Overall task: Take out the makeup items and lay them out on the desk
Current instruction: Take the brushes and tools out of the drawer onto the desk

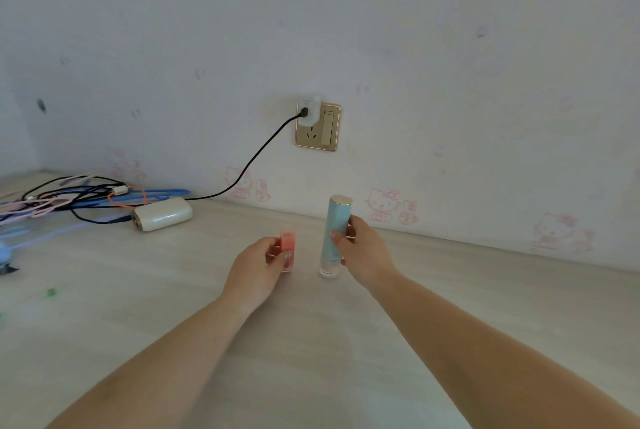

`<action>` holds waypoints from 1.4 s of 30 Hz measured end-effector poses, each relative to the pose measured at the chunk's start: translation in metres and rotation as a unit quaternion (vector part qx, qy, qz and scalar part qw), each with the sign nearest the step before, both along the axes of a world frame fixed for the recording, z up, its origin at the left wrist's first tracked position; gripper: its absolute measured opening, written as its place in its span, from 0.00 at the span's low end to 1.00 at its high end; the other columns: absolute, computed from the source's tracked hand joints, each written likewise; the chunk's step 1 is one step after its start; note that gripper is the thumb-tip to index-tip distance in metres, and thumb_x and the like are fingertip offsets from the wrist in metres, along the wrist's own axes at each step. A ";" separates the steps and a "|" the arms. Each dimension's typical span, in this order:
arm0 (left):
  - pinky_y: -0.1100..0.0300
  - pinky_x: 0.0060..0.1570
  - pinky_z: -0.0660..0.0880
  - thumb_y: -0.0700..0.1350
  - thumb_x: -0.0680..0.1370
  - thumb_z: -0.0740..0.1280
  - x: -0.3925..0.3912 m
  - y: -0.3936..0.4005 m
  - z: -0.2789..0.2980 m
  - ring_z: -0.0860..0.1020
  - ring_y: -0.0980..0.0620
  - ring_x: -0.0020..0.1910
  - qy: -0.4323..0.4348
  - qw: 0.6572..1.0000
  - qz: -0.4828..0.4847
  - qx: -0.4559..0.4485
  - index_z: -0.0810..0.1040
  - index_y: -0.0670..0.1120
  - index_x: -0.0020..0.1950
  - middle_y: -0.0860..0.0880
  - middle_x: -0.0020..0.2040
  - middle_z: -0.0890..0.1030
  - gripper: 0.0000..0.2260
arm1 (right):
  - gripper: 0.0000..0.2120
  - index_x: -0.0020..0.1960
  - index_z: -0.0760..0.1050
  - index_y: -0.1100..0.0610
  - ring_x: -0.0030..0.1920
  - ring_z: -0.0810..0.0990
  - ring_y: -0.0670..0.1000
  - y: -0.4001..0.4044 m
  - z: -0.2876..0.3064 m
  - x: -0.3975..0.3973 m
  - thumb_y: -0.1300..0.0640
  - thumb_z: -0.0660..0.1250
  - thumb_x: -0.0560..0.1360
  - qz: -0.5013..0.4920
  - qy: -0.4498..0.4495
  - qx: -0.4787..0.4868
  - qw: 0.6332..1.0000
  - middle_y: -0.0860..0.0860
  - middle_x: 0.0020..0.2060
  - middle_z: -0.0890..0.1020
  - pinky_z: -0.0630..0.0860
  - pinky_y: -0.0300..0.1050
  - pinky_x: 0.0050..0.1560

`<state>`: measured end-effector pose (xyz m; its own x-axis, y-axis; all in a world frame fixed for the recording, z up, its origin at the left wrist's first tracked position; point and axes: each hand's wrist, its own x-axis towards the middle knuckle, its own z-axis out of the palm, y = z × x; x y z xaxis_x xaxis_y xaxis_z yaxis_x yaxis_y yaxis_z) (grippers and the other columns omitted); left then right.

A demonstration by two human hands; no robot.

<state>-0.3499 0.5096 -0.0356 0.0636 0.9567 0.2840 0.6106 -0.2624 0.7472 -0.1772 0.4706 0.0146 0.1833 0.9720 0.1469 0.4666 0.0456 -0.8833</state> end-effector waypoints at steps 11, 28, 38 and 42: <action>0.58 0.51 0.70 0.44 0.79 0.62 0.001 0.006 -0.006 0.77 0.48 0.54 0.052 0.998 0.025 0.014 0.76 0.46 0.59 0.48 0.55 0.81 0.10 | 0.18 0.67 0.68 0.54 0.54 0.77 0.50 0.016 -0.008 -0.009 0.54 0.63 0.78 0.032 -0.003 0.009 0.999 0.48 0.56 0.77 0.76 0.51 0.58; 0.76 0.39 0.69 0.39 0.75 0.68 0.031 -0.129 0.050 0.77 0.60 0.38 -0.113 0.988 -0.100 0.029 0.78 0.54 0.42 0.58 0.38 0.81 0.09 | 0.16 0.60 0.69 0.44 0.58 0.76 0.45 -0.093 0.015 0.063 0.57 0.67 0.75 0.002 0.081 0.086 0.993 0.43 0.53 0.75 0.74 0.55 0.62; 0.56 0.50 0.75 0.41 0.75 0.69 0.142 -0.255 0.058 0.81 0.49 0.44 -0.031 0.953 -0.298 -0.036 0.79 0.55 0.43 0.50 0.43 0.82 0.07 | 0.14 0.52 0.73 0.44 0.49 0.80 0.45 -0.296 0.022 0.172 0.61 0.69 0.73 -0.061 0.064 0.071 0.994 0.44 0.48 0.79 0.76 0.50 0.58; 0.62 0.51 0.74 0.42 0.75 0.69 0.198 -0.317 0.050 0.81 0.55 0.44 -0.006 0.917 -0.394 -0.059 0.78 0.56 0.44 0.54 0.44 0.82 0.07 | 0.15 0.48 0.74 0.43 0.46 0.80 0.44 -0.383 0.006 0.211 0.63 0.70 0.73 -0.092 0.029 0.036 0.995 0.43 0.44 0.80 0.77 0.44 0.53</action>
<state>-0.1524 0.1922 0.0141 0.7462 0.6389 0.1870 0.2576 -0.5361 0.8039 0.0343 0.0872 0.0207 0.3672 0.9086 0.1992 0.4218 0.0283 -0.9063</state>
